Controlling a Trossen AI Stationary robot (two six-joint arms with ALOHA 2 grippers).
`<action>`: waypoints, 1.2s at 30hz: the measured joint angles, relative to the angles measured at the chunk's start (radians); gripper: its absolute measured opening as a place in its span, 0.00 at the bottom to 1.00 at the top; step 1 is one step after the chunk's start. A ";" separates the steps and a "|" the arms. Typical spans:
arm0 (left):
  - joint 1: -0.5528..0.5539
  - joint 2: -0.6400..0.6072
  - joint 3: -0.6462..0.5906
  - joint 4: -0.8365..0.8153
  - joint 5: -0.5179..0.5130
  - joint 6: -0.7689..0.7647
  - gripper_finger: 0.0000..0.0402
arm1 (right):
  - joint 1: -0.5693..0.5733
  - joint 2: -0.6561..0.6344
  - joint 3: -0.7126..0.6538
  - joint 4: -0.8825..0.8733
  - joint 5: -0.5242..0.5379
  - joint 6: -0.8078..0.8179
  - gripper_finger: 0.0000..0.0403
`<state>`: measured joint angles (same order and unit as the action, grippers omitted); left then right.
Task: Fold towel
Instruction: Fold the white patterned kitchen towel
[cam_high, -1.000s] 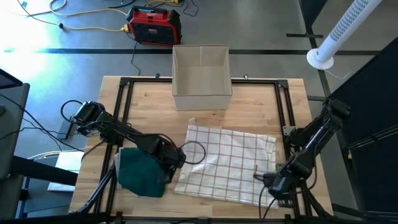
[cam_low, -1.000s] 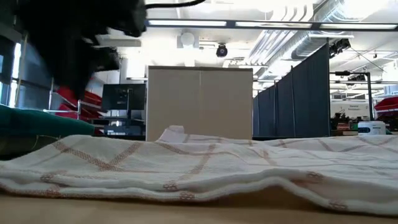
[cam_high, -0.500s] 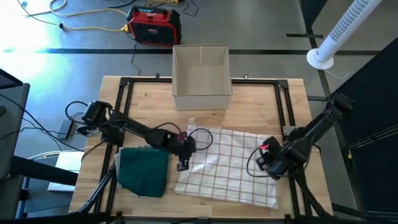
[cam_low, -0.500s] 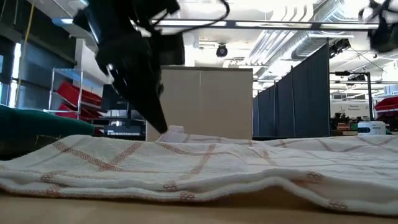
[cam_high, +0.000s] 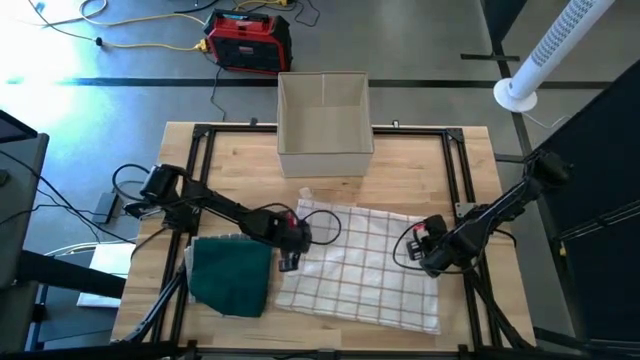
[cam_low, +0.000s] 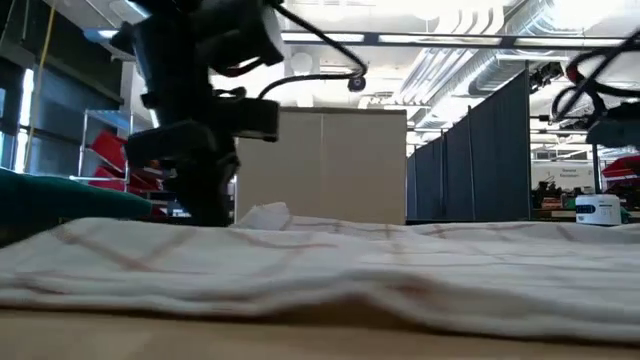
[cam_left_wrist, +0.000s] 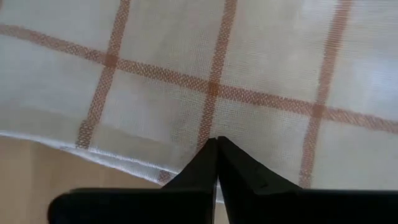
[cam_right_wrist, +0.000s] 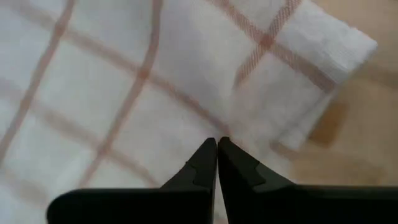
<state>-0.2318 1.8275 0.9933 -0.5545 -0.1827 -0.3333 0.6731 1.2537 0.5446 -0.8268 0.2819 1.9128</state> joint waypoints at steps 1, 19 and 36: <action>-0.003 -0.003 0.000 -0.030 -0.013 -0.004 0.00 | -0.001 0.000 0.012 0.006 -0.002 -0.019 0.00; -0.033 -0.086 -0.009 -0.052 0.009 -0.076 0.00 | -0.209 -0.005 0.004 0.071 0.016 -0.275 0.00; -0.037 -0.103 -0.101 0.041 -0.003 -0.238 0.00 | -0.301 -0.032 0.003 -0.144 0.019 -0.346 0.00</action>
<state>-0.2692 1.7244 0.8924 -0.5131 -0.1853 -0.5710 0.3720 1.2217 0.5477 -0.9704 0.3008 1.5668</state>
